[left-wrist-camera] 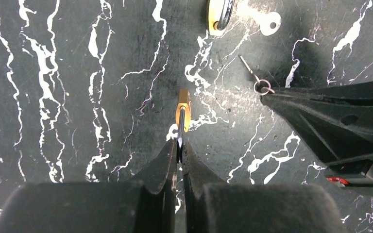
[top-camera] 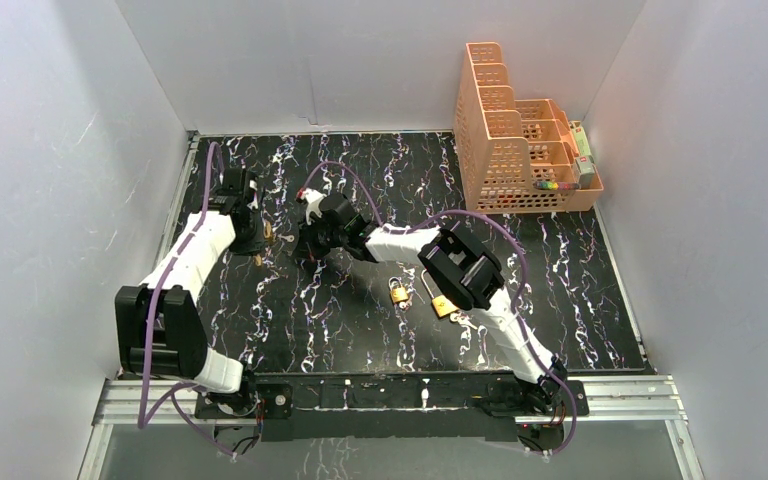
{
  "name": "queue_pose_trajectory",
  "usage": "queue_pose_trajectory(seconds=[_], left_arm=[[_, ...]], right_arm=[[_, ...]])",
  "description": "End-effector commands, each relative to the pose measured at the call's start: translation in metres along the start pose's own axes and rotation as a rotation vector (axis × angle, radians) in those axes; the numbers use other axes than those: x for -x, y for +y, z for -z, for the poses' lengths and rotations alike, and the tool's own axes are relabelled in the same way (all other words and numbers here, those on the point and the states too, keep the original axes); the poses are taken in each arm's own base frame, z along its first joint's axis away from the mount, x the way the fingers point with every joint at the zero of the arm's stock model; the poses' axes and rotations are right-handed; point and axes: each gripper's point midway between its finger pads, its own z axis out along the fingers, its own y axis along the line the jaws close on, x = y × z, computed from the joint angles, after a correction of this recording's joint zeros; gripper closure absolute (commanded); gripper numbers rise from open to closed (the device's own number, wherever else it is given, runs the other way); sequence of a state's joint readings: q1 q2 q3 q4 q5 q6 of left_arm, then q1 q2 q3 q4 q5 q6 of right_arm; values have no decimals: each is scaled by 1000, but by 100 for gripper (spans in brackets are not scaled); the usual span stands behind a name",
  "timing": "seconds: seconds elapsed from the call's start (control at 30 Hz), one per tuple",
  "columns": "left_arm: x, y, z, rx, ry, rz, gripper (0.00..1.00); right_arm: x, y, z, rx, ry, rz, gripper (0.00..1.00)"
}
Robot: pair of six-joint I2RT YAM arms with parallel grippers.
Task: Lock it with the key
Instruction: Place the lock at the center of the board.
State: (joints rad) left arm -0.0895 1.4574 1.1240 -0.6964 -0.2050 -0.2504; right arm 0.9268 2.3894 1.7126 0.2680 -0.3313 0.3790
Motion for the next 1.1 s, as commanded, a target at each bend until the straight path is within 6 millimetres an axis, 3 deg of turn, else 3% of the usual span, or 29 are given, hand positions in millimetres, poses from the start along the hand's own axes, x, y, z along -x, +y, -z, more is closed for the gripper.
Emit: queue_pose_trajectory(seconds=[0.0,0.2,0.5,0.53,0.57,0.63,0.73,0.87,0.97,1.07], left_arm=[[-4,-9,-12,-26,10,9,100],[-17,-9,-23,-22,53,4,100],[-19,-11,-29,-25,72,-3,100],[-20,-11,-29,-25,76,-4,100],[-19,-11,-30,-23,77,-5,100],[-18,-11,-29,-18,76,-5,89],[-12,-10,-25,-18,63,-6,73],[1,-9,-15,-16,24,-6,56],[17,-9,-1,-22,-18,-6,48],[42,-9,22,-38,-104,5,29]], right_arm=[[15,10,-3,56,-43,14,100],[0,10,-4,72,-7,1,100],[-21,11,-4,92,54,16,100],[-22,11,-4,97,58,17,97],[-23,12,-4,100,61,17,87],[-23,13,-3,105,64,25,68],[-15,10,2,87,59,62,49],[17,6,31,67,-15,92,41],[46,-8,72,12,-97,100,38],[56,-25,120,-152,-130,133,35]])
